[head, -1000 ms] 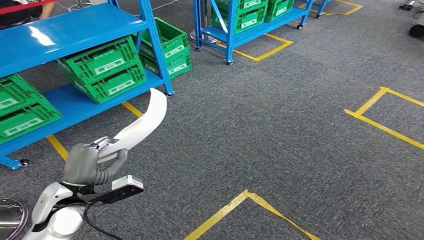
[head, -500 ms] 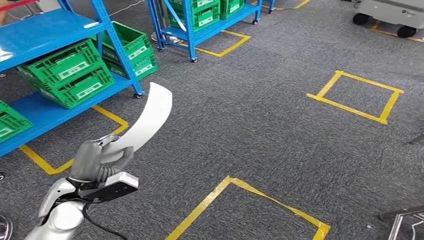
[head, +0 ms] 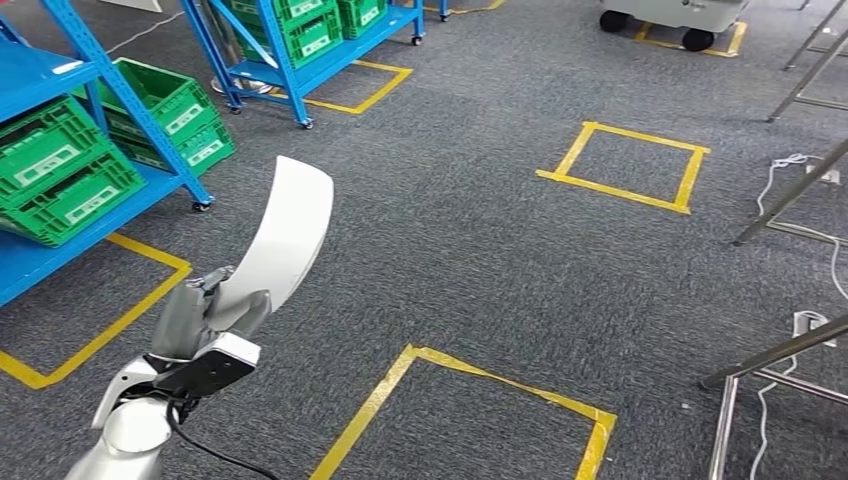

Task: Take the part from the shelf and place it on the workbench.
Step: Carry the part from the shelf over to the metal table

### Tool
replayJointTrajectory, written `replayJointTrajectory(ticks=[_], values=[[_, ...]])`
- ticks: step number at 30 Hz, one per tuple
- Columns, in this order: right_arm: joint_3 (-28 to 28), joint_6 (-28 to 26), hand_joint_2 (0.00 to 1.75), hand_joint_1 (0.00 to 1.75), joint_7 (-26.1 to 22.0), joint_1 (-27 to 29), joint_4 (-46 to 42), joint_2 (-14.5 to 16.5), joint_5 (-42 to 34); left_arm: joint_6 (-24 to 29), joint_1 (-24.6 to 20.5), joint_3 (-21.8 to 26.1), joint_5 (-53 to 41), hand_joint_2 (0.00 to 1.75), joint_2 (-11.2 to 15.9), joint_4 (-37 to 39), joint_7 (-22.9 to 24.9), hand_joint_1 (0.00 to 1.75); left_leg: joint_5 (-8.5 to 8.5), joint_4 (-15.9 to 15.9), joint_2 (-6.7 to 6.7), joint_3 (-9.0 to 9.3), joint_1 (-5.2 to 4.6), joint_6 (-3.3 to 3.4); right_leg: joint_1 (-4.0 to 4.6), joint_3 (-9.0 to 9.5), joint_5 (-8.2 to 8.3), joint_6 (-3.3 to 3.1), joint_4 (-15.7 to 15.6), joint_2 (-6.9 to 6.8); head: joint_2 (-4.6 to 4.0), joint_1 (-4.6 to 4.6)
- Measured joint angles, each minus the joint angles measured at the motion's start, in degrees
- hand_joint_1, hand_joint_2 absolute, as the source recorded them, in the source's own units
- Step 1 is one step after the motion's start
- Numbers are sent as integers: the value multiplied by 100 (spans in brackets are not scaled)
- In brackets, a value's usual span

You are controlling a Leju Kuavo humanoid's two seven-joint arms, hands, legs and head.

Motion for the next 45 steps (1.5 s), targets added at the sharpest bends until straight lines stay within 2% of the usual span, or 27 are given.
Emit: replayJointTrajectory(ticks=[2, 3, 4, 5, 7, 8, 9, 10, 11, 13, 15, 18, 20, 22, 24, 25, 26, 28, 29, 31, 35, 40, 41, 42, 43, 44, 45], values=[[-4, -3, 175, 0, 4, 13, 9, 1, 9, -63, -29, 3, 34, 175, -2, 30, 11, 175, -15, -135, 14, 28, 12, 3, -2, -66, 33, 57, 13, 93, 1, 1], [-10, -6, 175, 0, 2, 27, 11, 2, 15, -97, -48, 6, 49, 175, -4, 47, 17, 175, -15, -166, 62, 25, 21, 18, -5, -106, 27, 85, 32, 77, 0, -1], [-15, -8, 175, 0, 0, 35, 15, 3, 22, -130, -63, 8, 66, 175, -8, 63, 24, 175, -3, -180, 112, 22, 32, 39, -5, -166, -27, 120, 111, -10, 0, 15], [-18, -10, 175, 0, -3, 33, 17, 3, 28, -154, -74, 11, 80, 175, -10, 78, 34, 175, 10, -197, 167, 24, 44, 60, -6, -273, -146, 158, 308, -134, 0, 27], [-17, -10, 175, 0, -5, 13, 23, 5, 34, -186, -84, 17, 100, 175, -11, 109, 61, 175, 16, -201, 280, 22, 47, 79, -30, -620, -511, 239, 1033, -386, -1, 58], [-17, -10, 175, 0, -6, 5, 26, 5, 34, -192, -84, 20, 107, 175, -11, 127, 74, 175, 16, -201, 341, 21, 46, 79, -49, -804, -661, 273, 1426, -431, 0, 58], [-17, -10, 175, 0, -6, 6, 28, 5, 36, -195, -84, 23, 111, 175, -11, 145, 83, 175, 16, -200, 400, 22, 45, 78, -67, -923, -724, 298, 1680, -447, 0, 60], [-17, -10, 175, 0, -6, 11, 31, 5, 37, -198, -85, 25, 116, 175, -11, 163, 86, 175, 14, -199, 456, 24, 46, 76, -86, -932, -675, 318, 1712, -457, 0, 61], [-17, -10, 175, 0, -6, 15, 32, 5, 40, -204, -89, 27, 119, 175, -11, 179, 86, 175, 10, -198, 509, 30, 49, 69, -104, -818, -527, 334, 1498, -479, 0, 61], [-17, -10, 175, 0, -6, 10, 32, 6, 46, -220, -107, 37, 126, 175, -11, 203, 85, 175, -9, -190, 600, 50, 45, 28, -118, -372, -176, 366, 673, -632, -1, 63], [-13, -9, 175, 0, -7, -7, 34, 7, 54, -244, -136, 61, 133, 175, -10, 218, 86, 175, -23, -167, 660, 55, 20, -36, -110, -83, -29, 314, 142, -736, -1, 56], [-16, -9, 175, 0, -8, 1, 35, 7, 69, -266, -179, 97, 139, 175, -8, 233, 92, 175, -23, -152, 731, 43, 19, -130, -87, -98, -8, 135, 92, -630, 0, 36], [-17, 0, 175, 0, -10, -1, 34, 7, 87, -268, -202, 124, 148, 175, 0, 242, 97, 175, -192, 42, 597, -37, 40, -184, -91, -122, 23, 46, 83, -544, 0, 15], [-10, 22, 175, 0, -10, -21, 32, 7, 113, -271, -216, 154, 172, 175, 11, 254, 97, 175, -583, 718, 390, -341, 43, -198, -92, -151, 48, -13, 76, -458, 0, -22], [-4, 40, 175, 0, -8, -30, 32, 7, 141, -273, -218, 180, 193, 175, 25, 277, 98, 175, -873, 1463, 321, -693, 40, -180, -80, -183, 65, -45, 76, -357, 0, -37], [-4, 45, 175, 0, -8, -29, 33, 7, 149, -275, -218, 195, 197, 175, 31, 290, 98, 175, -858, 1592, 311, -758, 37, -165, -75, -191, 72, -51, 77, -300, -1, -37], [-4, 49, 175, 0, -7, -27, 33, 7, 156, -276, -220, 213, 198, 175, 35, 303, 99, 175, -725, 1485, 300, -713, 35, -145, -72, -193, 78, -52, 77, -241, -1, -37], [0, 61, 175, 0, 1, -25, 33, 7, 167, -276, -239, 243, 201, 175, 43, 318, 99, 175, -287, 787, 196, -391, 30, -93, -77, -191, 88, -36, 79, -126, 0, -40], [2, 76, 175, 0, 9, -28, 33, 7, 183, -278, -255, 252, 204, 175, 49, 323, 99, 175, -118, 411, 97, -226, 34, -71, -71, -205, 94, -18, 93, -76, 0, -40], [3, 115, 175, 0, 36, -31, 29, 6, 245, -291, -286, 263, 215, 175, 61, 335, 98, 175, -13, -27, -47, -68, 39, -67, -77, -280, 123, 40, 117, -2, -1, -44], [-3, 144, 175, 0, 52, 2, 23, 5, 485, -335, -301, 278, 239, 175, 73, 378, 91, 175, 13, -185, 31, -65, 27, -24, -123, -374, 187, 160, 85, 105, 0, -47], [-5, 142, 175, 0, 44, 5, 22, 4, 516, -338, -305, 281, 242, 175, 76, 382, 88, 175, 28, -213, 49, -53, 37, -7, -126, -383, 181, 165, 89, 97, -1, -46], [-6, 125, 175, 0, -25, 4, 22, 6, 573, -349, -315, 285, 246, 175, 79, 387, 78, 175, 34, -228, 86, -39, 40, 5, -122, -481, 77, 185, 273, -20, -1, -29], [-5, 93, 175, 0, -183, -10, 21, 8, 662, -366, -319, 290, 251, 175, 84, 392, 60, 175, 28, -243, 166, -13, 46, 20, -130, -702, -99, 222, 695, -156, -1, -14], [-1, 58, 175, 0, -499, -25, 9, 8, 839, -403, -326, 298, 254, 175, 90, 397, 36, 175, -14, -246, 284, 47, 77, -7, -181, -805, -98, 304, 868, -321, -1, 2], [8, 27, 175, 0, -854, -43, -4, 15, 1033, -450, -334, 308, 256, 175, 95, 402, 12, 175, -77, -231, 408, 109, 111, -57, -243, -858, -84, 420, 950, -513, -1, 18], [26, 4, 175, 0, -1169, -71, -16, 34, 1180, -511, -340, 316, 254, 175, 97, 401, -5, 175, -162, -175, 499, 148, 132, -134, -300, -792, 8, 502, 824, -594, -1, 31]])
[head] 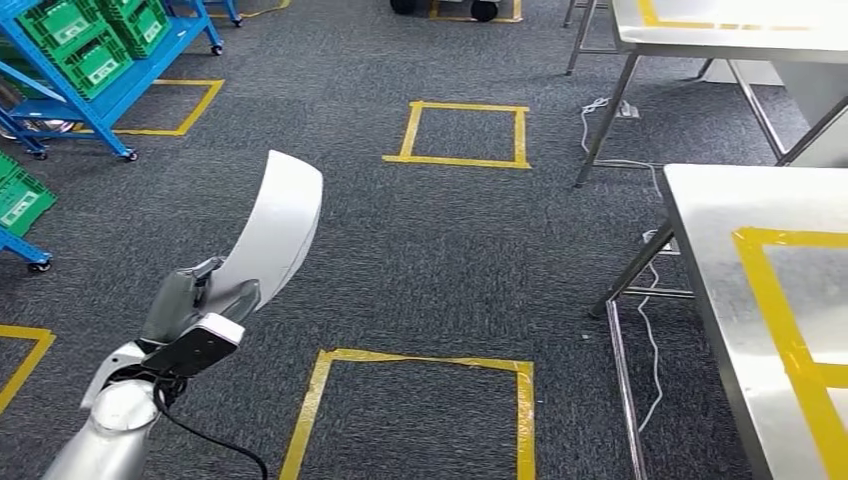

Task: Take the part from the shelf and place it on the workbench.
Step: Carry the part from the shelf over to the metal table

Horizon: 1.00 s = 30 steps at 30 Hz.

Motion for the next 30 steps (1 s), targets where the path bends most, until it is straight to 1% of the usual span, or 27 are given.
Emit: replayJointTrajectory(ticks=[1, 2, 4, 5, 6, 7, 8, 9, 10, 11, 12, 13, 14, 15, 16, 17, 18, 20, 21, 22, 23, 24, 25, 26, 27, 28, 30], values=[[15, -46, 175, 0, -239, -36, -13, 25, 118, -81, -13, 7, -4, 175, 0, -1, -10, 175, -69, 63, 49, 18, 19, -83, -44, 174, 162, 26, -345, -53, 0, 6], [29, -143, 175, 0, -330, -92, -9, 51, 163, -151, -27, 8, -9, 175, -1, 0, -15, 175, -94, 108, 60, 6, 12, -130, -40, 218, 143, -5, -433, -66, 1, -2], [62, -557, 175, 0, -485, -203, 47, 88, 249, -242, -51, -2, -27, 175, -20, 5, -17, 175, -84, 122, 70, -10, 6, -186, -8, 171, 106, -166, -393, 11, 2, -37], [105, -830, 175, 0, -581, -227, 117, 96, 299, -243, -61, -8, -39, 175, -33, 8, -15, 175, -96, 125, 53, -8, 16, -205, 3, 155, 101, -227, -386, 57, 2, -58], [170, -1098, 175, 0, -686, -232, 213, 104, 334, -234, -68, -14, -50, 175, -45, 10, -13, 175, -163, 215, 15, -53, 23, -206, 12, 153, 102, -286, -391, 105, 2, -70], [244, -1315, 175, 0, -774, -233, 316, 107, 352, -224, -73, -16, -59, 175, -50, 11, -11, 175, -287, 435, -36, -167, 23, -197, 22, 160, 105, -336, -404, 151, 2, -86], [314, -1456, 175, 0, -825, -234, 404, 109, 355, -216, -76, -16, -61, 175, -49, 11, -9, 175, -454, 784, -100, -356, 16, -174, 32, 167, 108, -372, -418, 192, 2, -103], [372, -1534, 175, 0, -845, -235, 481, 109, 346, -212, -75, -17, -60, 175, -48, 11, -8, 175, -628, 1220, -147, -602, -1, -145, 47, 167, 111, -393, -427, 230, 2, -120], [418, -1566, 175, 0, -833, -234, 541, 109, 322, -210, -71, -17, -60, 175, -46, 11, -5, 175, -751, 1623, -174, -844, -19, -119, 65, 166, 112, -405, -432, 267, 2, -132], [467, -1585, 175, 0, -796, -227, 594, 109, 274, -209, -66, -17, -59, 175, -46, 12, -3, 175, -774, 1872, -189, -1018, -36, -89, 82, 167, 113, -413, -433, 306, 2, -139], [526, -1607, 175, 0, -739, -217, 643, 109, 201, -209, -62, -17, -57, 175, -46, 13, -3, 175, -687, 1916, -200, -1088, -52, -56, 94, 171, 114, -416, -433, 346, 2, -140], [593, -1629, 175, 0, -668, -206, 684, 108, 110, -209, -60, -17, -54, 175, -46, 13, -3, 175, -503, 1732, -216, -1036, -65, -24, 101, 178, 116, -417, -433, 393, 2, -139], [665, -1653, 175, 0, -598, -194, 718, 107, 14, -209, -61, -17, -50, 175, -46, 13, -3, 175, -274, 1390, -259, -890, -71, 2, 103, 186, 119, -414, -433, 439, 2, -140], [734, -1672, 175, 0, -544, -180, 747, 105, -68, -209, -64, -17, -47, 175, -46, 13, -3, 175, -87, 1008, -353, -716, -70, 18, 104, 186, 124, -404, -430, 481, 2, -140], [792, -1684, 175, 0, -508, -167, 768, 103, -127, -209, -67, -17, -44, 175, -47, 13, -3, 175, 21, 658, -443, -555, -61, 18, 109, 176, 130, -388, -419, 521, 2, -139], [844, -1694, 175, 0, -489, -149, 786, 102, -171, -209, -69, -17, -43, 175, -48, 13, -1, 175, 61, 439, -515, -458, -59, 10, 106, 158, 146, -359, -425, 556, 2, -136], [894, -1704, 175, 0, -470, -128, 802, 101, -217, -209, -69, -16, -41, 175, -50, 13, 1, 175, 54, 332, -553, -417, -64, 5, 100, 142, 168, -320, -443, 592, 2, -135], [998, -1728, 175, 0, -413, -70, 829, 100, -334, -207, -71, -14, -35, 175, -53, 13, 4, 175, 77, 267, -480, -398, -70, 37, 78, 115, 215, -238, -496, 641, 2, -133], [1050, -1741, 175, 0, -373, -38, 839, 99, -410, -204, -74, -12, -30, 175, -57, 13, 4, 175, 101, 241, -437, -386, -63, 72, 83, 88, 182, -213, -461, 587, 2, -128], [1111, -1759, 175, 0, -322, -9, 846, 98, -500, -201, -76, -10, -23, 175, -61, 13, 3, 175, 122, 216, -388, -375, -56, 102, 96, 21, 87, -195, -324, 489, 2, -113], [1180, -1783, 175, 0, -261, 17, 850, 95, -605, -197, -73, -8, -16, 175, -66, 13, 3, 175, 133, 202, -338, -367, -54, 121, 109, -98, -76, -184, -59, 363, 2, -99], [1264, -1807, 175, 0, -201, 43, 851, 90, -724, -196, -65, -7, -13, 175, -68, 13, 3, 175, 134, 201, -289, -366, -63, 134, 122, -247, -276, -172, 304, 251, 2, -85], [1357, -1830, 175, 0, -141, 68, 853, 85, -833, -196, -57, -6, -11, 175, -69, 13, 3, 175, 133, 202, -230, -366, -71, 140, 124, -402, -450, -159, 684, 190, 2, -78], [1440, -1848, 175, 0, -101, 95, 855, 81, -916, -196, -49, -5, -11, 175, -69, 13, 4, 175, 133, 202, -172, -366, -78, 144, 124, -502, -553, -150, 955, 162, 2, -78], [1517, -1863, 175, 0, -66, 123, 856, 77, -991, -196, -46, -4, -11, 175, -69, 13, 4, 175, 132, 203, -117, -365, -81, 145, 123, -502, -554, -146, 1028, 148, 2, -78], [1590, -1890, 175, 0, -6, 159, 856, 72, -1098, -196, -45, -4, -11, 175, -71, 13, 4, 175, 130, 204, -71, -363, -80, 142, 123, -383, -460, -146, 867, 133, 2, -78], [1862, -2045, 175, 0, 299, 306, 801, 58, -1700, -195, -45, -4, -11, 175, -75, 13, 4, 175, 116, 209, -8, -348, -86, 119, 134, 100, -192, -155, 89, 7, 2, -76]])
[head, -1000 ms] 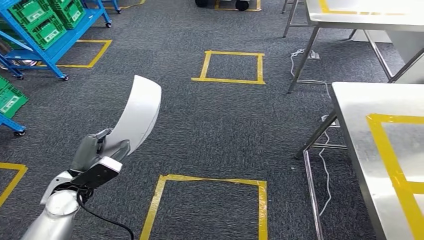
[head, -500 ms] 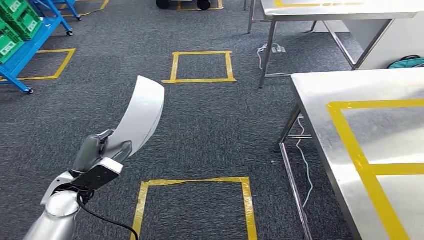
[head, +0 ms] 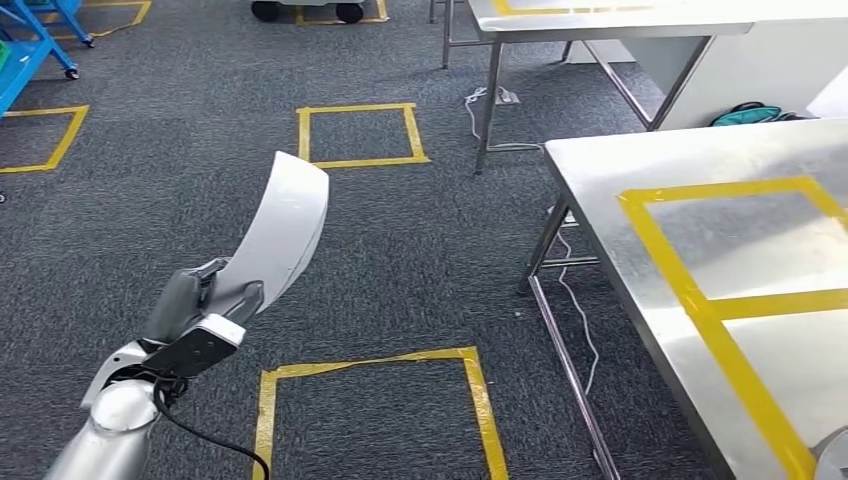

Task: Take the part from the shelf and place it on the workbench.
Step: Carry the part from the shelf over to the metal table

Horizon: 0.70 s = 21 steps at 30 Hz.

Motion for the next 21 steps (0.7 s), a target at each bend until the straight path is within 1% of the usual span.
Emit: replayJointTrajectory(ticks=[1, 2, 3, 5, 6, 7, 8, 9, 10, 11, 12, 13, 14, 15, 16, 17, 18, 19, 20, 21], values=[[249, -131, 175, 0, 254, 127, -72, -5, -486, 1, -1, 0, 0, 175, -1, 0, 1, 175, -9, 8, 18, 8, -13, -21, 7, 212, 85, -25, -337, -60, 0, -5], [583, -283, 175, 0, 525, 288, -180, -8, -1013, 2, -1, 0, 0, 175, -2, 0, 2, 175, -11, 10, 28, 16, -27, -47, 16, 346, 121, -58, -549, -106, 0, -9], [943, -415, 175, 0, 763, 454, -299, -9, -1473, 3, 0, 1, 1, 175, -3, 0, 3, 175, -6, 4, 40, 22, -39, -75, 30, 380, 110, -99, -609, -114, 0, -12], [1587, -579, 175, 0, 1050, 729, -514, -9, -2010, 3, 2, 1, 4, 175, -7, 0, 4, 175, 5, -21, 76, 25, -30, -137, 35, 370, 147, -189, -628, -41, 0, -15], [1825, -610, 175, 0, 1120, 824, -598, -9, -2125, 3, 2, 2, 6, 175, -8, 0, 4, 175, -32, 2, 62, 15, -20, -167, 31, 366, 166, -233, -644, -4, 0, -19], [2031, -631, 175, 0, 1168, 900, -674, -9, -2184, 3, 1, 3, 9, 175, -9, 0, 3, 175, -134, 126, 18, -38, -13, -192, 20, 365, 183, -278, -661, 34, 0, -27], [2198, -643, 175, 0, 1201, 960, -736, -11, -2210, 3, 1, 5, 10, 175, -9, 0, 3, 175, -298, 378, -46, -148, -7, -211, 8, 366, 197, -314, -677, 72, 0, -36], [2341, -649, 175, 0, 1225, 1012, -786, -14, -2222, 3, 6, 7, 12, 175, -9, 0, 2, 175, -497, 741, -111, -308, -4, -221, 6, 360, 202, -335, -681, 107, 0, -41], [2456, -653, 175, 0, 1239, 1057, -826, -17, -2228, 3, 13, 10, 13, 175, -8, 1, 1, 175, -682, 1148, -148, -497, -2, -226, 6, 351, 206, -347, -681, 144, 0, -44], [2546, -656, 175, 0, 1247, 1096, -858, -20, -2233, 2, 21, 12, 13, 175, -8, 1, 2, 175, -792, 1467, -164, -648, 0, -228, 7, 345, 209, -351, -681, 186, 0, -44], [2624, -658, 175, 0, 1249, 1134, -886, -21, -2237, 2, 28, 14, 13, 175, -5, 2, 2, 175, -793, 1612, -171, -719, 1, -226, 8, 341, 212, -351, -681, 231, 0, -44], [2689, -658, 175, 0, 1247, 1166, -909, -22, -2241, 2, 32, 16, 13, 175, -4, 2, 2, 175, -676, 1525, -180, -676, 4, -219, 7, 342, 217, -346, -681, 281, 0, -45], [2746, -658, 175, 0, 1245, 1188, -934, -22, -2245, 2, 33, 17, 13, 175, -3, 1, 2, 175, -480, 1235, -199, -530, 9, -211, 4, 346, 223, -337, -681, 336, 0, -44], [2796, -658, 175, 0, 1242, 1200, -960, -22, -2248, 2, 31, 19, 13, 175, -2, 1, 2, 175, -276, 833, -269, -330, 24, -207, 0, 348, 229, -321, -680, 388, 0, -45], [2832, -658, 175, 0, 1239, 1206, -986, -25, -2252, 2, 28, 19, 13, 175, -3, 1, 2, 175, -138, 438, -356, -136, 42, -206, 8, 338, 235, -298, -669, 441, 0, -44], [2864, -659, 175, 0, 1237, 1209, -1016, -27, -2254, 2, 27, 20, 13, 175, -3, 1, 2, 175, -68, 168, -433, -8, 54, -203, 14, 321, 248, -270, -667, 486, 0, -40], [2889, -659, 175, 0, 1236, 1217, -1037, -29, -2254, 2, 27, 20, 14, 175, -4, 1, 2, 175, -58, 25, -492, 54, 59, -196, 17, 302, 265, -236, -674, 526, 0, -41], [2908, -659, 175, 0, 1235, 1231, -1050, -32, -2245, 2, 28, 19, 14, 175, -7, 0, 2, 175, -70, -13, -489, 65, 49, -174, 17, 287, 287, -199, -689, 562, 0, -36], [2927, -663, 175, 0, 1233, 1251, -1057, -32, -2204, 2, 26, 21, 14, 175, -6, 0, 2, 175, -53, -16, -452, 59, 46, -135, 4, 272, 307, -164, -713, 588, 0, -39], [2941, -673, 175, 0, 1229, 1273, -1058, -32, -2140, 2, 20, 24, 15, 175, -7, 0, 2, 175, -39, -28, -412, 60, 44, -95, -1, 249, 294, -137, -700, 554, 0, -38]])
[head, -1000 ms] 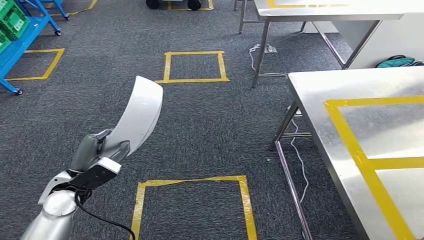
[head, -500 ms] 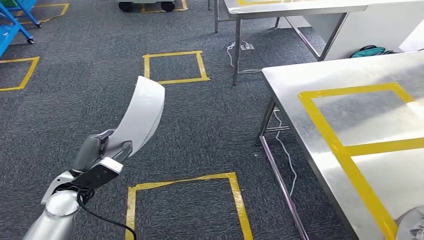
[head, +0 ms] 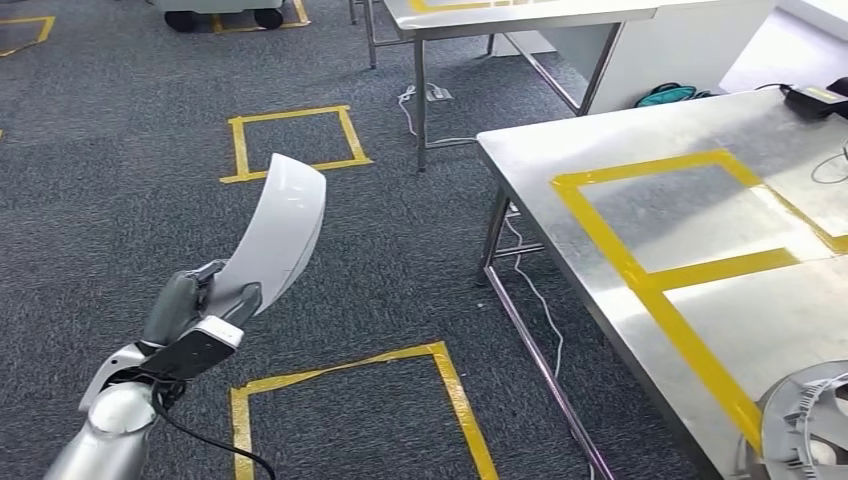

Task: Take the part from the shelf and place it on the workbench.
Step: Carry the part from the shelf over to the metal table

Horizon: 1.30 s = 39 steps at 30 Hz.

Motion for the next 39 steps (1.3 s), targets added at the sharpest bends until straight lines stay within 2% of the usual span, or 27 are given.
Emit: replayJointTrajectory(ticks=[1, 3, 5, 6, 7, 8, 10, 11, 12, 14, 16, 18, 20, 21, 22, 23, 25, 27, 28, 30, 32, 34, 35, 36, 37, 38, 39], values=[[12, -12, 175, 0, -12, 16, -3, 0, 93, -1, -7, 3, 1, 175, -2, 0, -1, 175, 15, -12, 41, 2, 1, 44, 2, -56, -69, 20, 100, -80, 0, 19], [29, -24, 175, 0, -72, 17, -19, -1, 313, -9, -13, 10, 3, 175, -7, 1, -2, 175, 28, -24, 130, 3, -8, 100, 18, -313, -383, 42, 660, -300, 0, 52], [39, 16, 175, 0, -164, 2, -37, -1, 534, -29, -8, 12, 9, 175, -6, 6, -2, 175, 26, -23, 230, 2, -31, 123, 23, -636, -707, 53, 1409, -395, 0, 63], [40, 43, 175, 0, -203, 1, -43, -2, 620, -39, -8, 13, 13, 175, -4, 11, -2, 175, 24, -23, 280, 3, -39, 129, 26, -709, -751, 51, 1598, -406, 0, 63], [41, 67, 175, 0, -233, 4, -46, -2, 682, -46, -10, 14, 17, 175, -4, 17, -2, 175, 22, -22, 323, 6, -44, 131, 29, -672, -692, 45, 1565, -413, 0, 63], [42, 81, 175, 0, -254, 8, -53, -3, 717, -50, -13, 14, 22, 175, -5, 22, -2, 175, 20, -22, 361, 11, -45, 130, 33, -516, -545, 35, 1300, -429, 0, 63], [52, 92, 175, 0, -277, 2, -78, -4, 743, -53, -19, 17, 32, 175, -8, 26, -2, 175, 7, -15, 423, 23, -58, 107, 58, -53, -260, 8, 488, -548, 0, 63], [60, 94, 175, 0, -283, -5, -91, -4, 748, -54, -23, 21, 38, 175, -9, 27, -2, 175, 3, -8, 448, 25, -68, 85, 74, 119, -189, -14, 190, -597, 0, 60], [69, 95, 175, 0, -286, -7, -103, -4, 748, -55, -26, 25, 42, 175, -10, 27, -2, 175, 3, -5, 473, 27, -78, 60, 91, 206, -173, -38, 34, -624, 0, 57], [88, 91, 175, 0, -275, 12, -129, -9, 731, -57, -32, 31, 44, 175, -15, 28, -2, 175, 15, -17, 524, 29, -77, 1, 112, 208, -168, -103, -1, -567, 0, 53], [111, 73, 175, 0, -239, 52, -173, -14, 686, -58, -38, 38, 45, 175, -18, 28, -2, 175, -61, 48, 475, 1, -58, -66, 97, 205, -132, -177, -37, -501, 0, 49], [170, 26, 175, 0, -156, 86, -223, -15, 586, -56, -42, 51, 45, 175, -14, 30, -2, 175, -349, 494, 337, -201, -47, -112, 70, 206, -103, -230, -68, -440, 0, 40], [281, -47, 175, 0, -36, 129, -282, -16, 432, -55, -37, 60, 45, 175, -12, 41, -2, 175, -700, 1250, 264, -557, -46, -128, 66, 193, -99, -249, -71, -373, 0, 39], [347, -80, 175, 0, 17, 161, -318, -16, 361, -55, -33, 63, 45, 175, -12, 51, -2, 175, -773, 1513, 253, -683, -45, -131, 66, 189, -96, -252, -71, -335, 0, 39], [411, -108, 175, 0, 63, 196, -357, -16, 298, -55, -29, 66, 46, 175, -12, 60, -2, 175, -735, 1583, 248, -719, -43, -130, 64, 187, -92, -252, -70, -292, 0, 40], [470, -125, 175, 0, 107, 232, -398, -16, 247, -55, -27, 69, 46, 175, -12, 66, -2, 175, -587, 1421, 239, -641, -39, -127, 59, 190, -87, -247, -69, -245, 0, 40], [575, -139, 175, 0, 183, 302, -486, -16, 172, -55, -32, 77, 49, 175, -11, 70, -2, 175, -193, 670, 139, -268, -16, -129, 57, 190, -79, -213, -58, -152, 0, 38], [671, -140, 175, 0, 258, 364, -593, -16, 101, -54, -38, 83, 54, 175, -14, 75, -2, 175, -23, 91, 2, 7, 7, -113, 68, 153, -66, -156, -36, -70, 0, 40], [713, -140, 175, 0, 290, 396, -639, -16, 75, -53, -39, 85, 55, 175, -16, 79, -2, 175, -26, -8, -34, 45, 5, -92, 71, 132, -52, -121, -37, -34, 0, 37], [775, -142, 175, 0, 340, 468, -703, -16, 34, -52, -39, 87, 56, 175, -17, 87, -2, 175, -14, -37, 22, 45, -7, -16, 50, 99, -27, -60, -62, 6, 0, 40], [828, -144, 175, 0, 384, 536, -761, -16, -3, -50, -50, 95, 58, 175, -21, 90, -2, 175, 6, -57, 91, 51, -6, 66, 48, -9, -155, -16, 132, -139, 0, 70], [890, -148, 175, 0, 438, 567, -827, -16, -47, -49, -47, 101, 60, 175, -25, 93, -2, 175, 6, -64, 168, 54, -18, 116, 59, -313, -499, 9, 795, -345, 0, 98], [917, -150, 175, 0, 467, 574, -854, -16, -69, -49, -42, 102, 61, 175, -24, 98, -2, 175, 3, -63, 211, 55, -30, 129, 59, -499, -667, 16, 1196, -388, 0, 101], [941, -152, 175, 0, 493, 584, -878, -16, -88, -49, -37, 102, 63, 175, -23, 105, -2, 175, -2, -62, 256, 58, -39, 135, 60, -634, -760, 18, 1490, -406, 0, 99], [958, -154, 175, 0, 515, 599, -897, -16, -100, -49, -37, 102, 66, 175, -23, 112, -2, 175, -8, -61, 294, 65, -46, 140, 61, -674, -750, 14, 1585, -412, 0, 99], [972, -155, 175, 0, 530, 616, -914, -16, -107, -49, -37, 103, 68, 175, -24, 118, -2, 175, -17, -61, 329, 77, -49, 141, 63, -586, -631, 5, 1432, -419, 0, 99], [986, -156, 175, 0, 539, 632, -932, -16, -110, -49, -37, 103, 70, 175, -26, 121, -2, 175, -28, -61, 360, 96, -51, 137, 65, -391, -444, -9, 1077, -443, 0, 100]])
